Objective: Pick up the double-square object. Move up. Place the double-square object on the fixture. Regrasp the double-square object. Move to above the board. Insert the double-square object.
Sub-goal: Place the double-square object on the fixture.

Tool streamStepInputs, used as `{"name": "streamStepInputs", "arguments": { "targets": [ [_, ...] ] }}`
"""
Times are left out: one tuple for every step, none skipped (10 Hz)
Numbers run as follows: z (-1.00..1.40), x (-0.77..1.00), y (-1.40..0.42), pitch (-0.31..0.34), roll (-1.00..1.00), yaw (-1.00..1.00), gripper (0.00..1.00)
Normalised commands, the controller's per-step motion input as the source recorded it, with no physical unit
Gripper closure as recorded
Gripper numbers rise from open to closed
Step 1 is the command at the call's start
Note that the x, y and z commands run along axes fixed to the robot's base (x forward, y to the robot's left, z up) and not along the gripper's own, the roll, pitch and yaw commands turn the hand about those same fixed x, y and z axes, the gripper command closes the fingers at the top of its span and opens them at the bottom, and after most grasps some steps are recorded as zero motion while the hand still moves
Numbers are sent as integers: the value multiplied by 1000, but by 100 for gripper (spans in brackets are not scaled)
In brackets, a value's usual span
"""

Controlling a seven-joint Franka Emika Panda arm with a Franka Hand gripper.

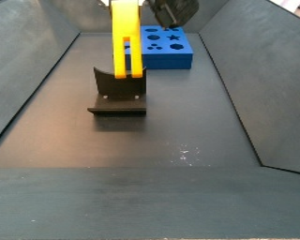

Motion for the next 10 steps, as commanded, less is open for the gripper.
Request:
{"name": "streamStepInputs", "arguments": {
  "targets": [
    [-20, 177, 46, 150, -862, -187, 100],
    [-21, 152, 48, 121, -689, -196, 100],
    [-23, 131, 50, 90, -512, -198, 100],
    [-16, 98, 41, 54, -304, -190, 100],
    [-7, 73, 34, 20, -221, -178, 100],
    [-1000, 90, 128, -87, -174, -137, 100],
    [-1000, 93, 125, -104, -160, -117, 100],
    [-1000, 109, 111, -104, -135, -72, 100],
    [-1000, 117, 101, -96, -108, -42, 100],
    [-1000, 114, 92, -99, -96, -17, 100]
  ]
}}
